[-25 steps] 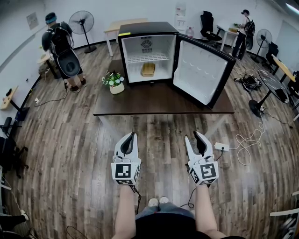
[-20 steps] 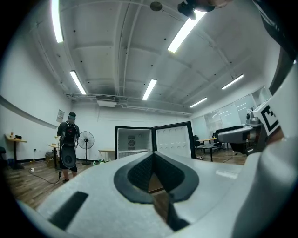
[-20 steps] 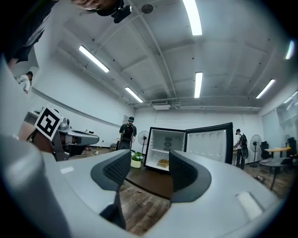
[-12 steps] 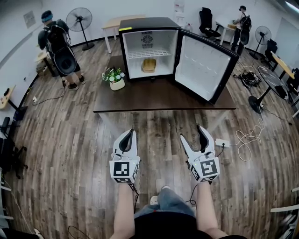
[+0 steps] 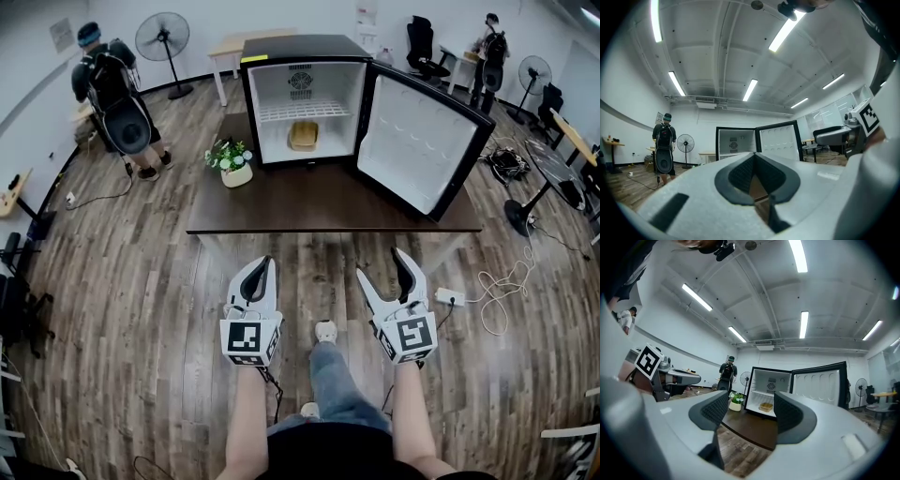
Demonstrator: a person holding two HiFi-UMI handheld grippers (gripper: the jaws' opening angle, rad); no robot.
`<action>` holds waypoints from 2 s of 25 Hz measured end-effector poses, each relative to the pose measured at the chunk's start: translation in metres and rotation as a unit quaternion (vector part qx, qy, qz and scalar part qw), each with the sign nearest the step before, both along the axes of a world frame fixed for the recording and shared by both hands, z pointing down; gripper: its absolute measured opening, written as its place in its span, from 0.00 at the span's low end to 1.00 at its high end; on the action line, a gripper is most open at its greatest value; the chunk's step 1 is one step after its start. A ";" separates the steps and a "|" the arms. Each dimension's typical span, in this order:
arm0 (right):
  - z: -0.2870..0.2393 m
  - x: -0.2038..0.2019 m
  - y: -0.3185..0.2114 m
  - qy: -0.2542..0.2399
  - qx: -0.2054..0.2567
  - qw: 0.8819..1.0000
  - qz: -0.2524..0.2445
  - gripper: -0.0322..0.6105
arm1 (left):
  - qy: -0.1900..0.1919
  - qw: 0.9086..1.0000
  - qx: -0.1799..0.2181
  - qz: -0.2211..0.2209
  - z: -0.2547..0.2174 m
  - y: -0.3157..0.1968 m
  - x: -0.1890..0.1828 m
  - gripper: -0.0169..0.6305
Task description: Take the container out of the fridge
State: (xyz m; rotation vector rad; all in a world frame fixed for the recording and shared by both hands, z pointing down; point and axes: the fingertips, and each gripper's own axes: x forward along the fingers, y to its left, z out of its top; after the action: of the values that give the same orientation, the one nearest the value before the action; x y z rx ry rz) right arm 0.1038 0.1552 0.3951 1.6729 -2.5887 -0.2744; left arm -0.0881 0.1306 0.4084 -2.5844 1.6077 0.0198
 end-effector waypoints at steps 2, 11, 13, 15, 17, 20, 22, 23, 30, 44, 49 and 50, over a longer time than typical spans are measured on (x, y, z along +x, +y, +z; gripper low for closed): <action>0.004 -0.002 -0.023 0.001 0.001 1.000 -0.006 0.52 | -0.003 1.000 0.000 -0.006 0.004 -0.020 -0.002 0.03; 0.027 -0.011 -0.160 0.016 -0.018 0.999 -0.039 0.52 | -0.006 0.999 -0.022 -0.035 0.028 -0.141 -0.004 0.03; 0.031 -0.013 -0.192 0.021 -0.023 0.998 -0.048 0.51 | -0.005 0.999 -0.025 -0.042 0.029 -0.172 -0.004 0.03; 0.032 -0.015 -0.223 0.030 -0.026 0.998 -0.057 0.52 | -0.003 0.998 -0.026 -0.049 0.028 -0.203 -0.004 0.03; 0.034 -0.017 -0.253 0.037 -0.030 0.997 -0.066 0.52 | -0.003 0.998 -0.028 -0.056 0.026 -0.232 -0.002 0.03; 0.037 -0.021 -0.305 0.047 -0.028 0.995 -0.081 0.52 | 0.001 0.997 -0.033 -0.066 0.027 -0.282 -0.002 0.03; 0.038 -0.026 -0.338 0.054 -0.031 0.994 -0.091 0.52 | 0.005 0.997 -0.037 -0.072 0.026 -0.314 -0.002 0.04; 0.039 -0.028 -0.354 0.057 -0.037 0.993 -0.096 0.52 | 0.007 0.996 -0.039 -0.075 0.025 -0.329 -0.002 0.03; 0.058 -0.038 -0.423 0.062 -0.068 0.990 -0.109 0.51 | 0.011 0.995 -0.041 -0.086 0.030 -0.387 -0.005 0.03; 0.103 -0.067 -0.512 0.229 -0.114 0.961 -0.105 0.51 | 0.012 0.997 -0.055 -0.054 0.033 -0.468 -0.008 0.04; 0.126 -0.078 -0.540 0.300 -0.128 0.938 -0.116 0.52 | 0.019 0.997 -0.059 -0.048 0.037 -0.489 -0.008 0.04; 0.132 -0.081 -0.545 0.316 -0.132 0.932 -0.119 0.52 | 0.019 0.997 -0.062 -0.047 0.039 -0.491 -0.009 0.03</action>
State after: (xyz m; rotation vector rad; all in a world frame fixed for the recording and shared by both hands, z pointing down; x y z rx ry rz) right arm 0.0228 -0.3896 0.5270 0.9686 -2.2003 -0.3780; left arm -0.0967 -0.3609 0.4478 -2.6086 1.7969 -0.0393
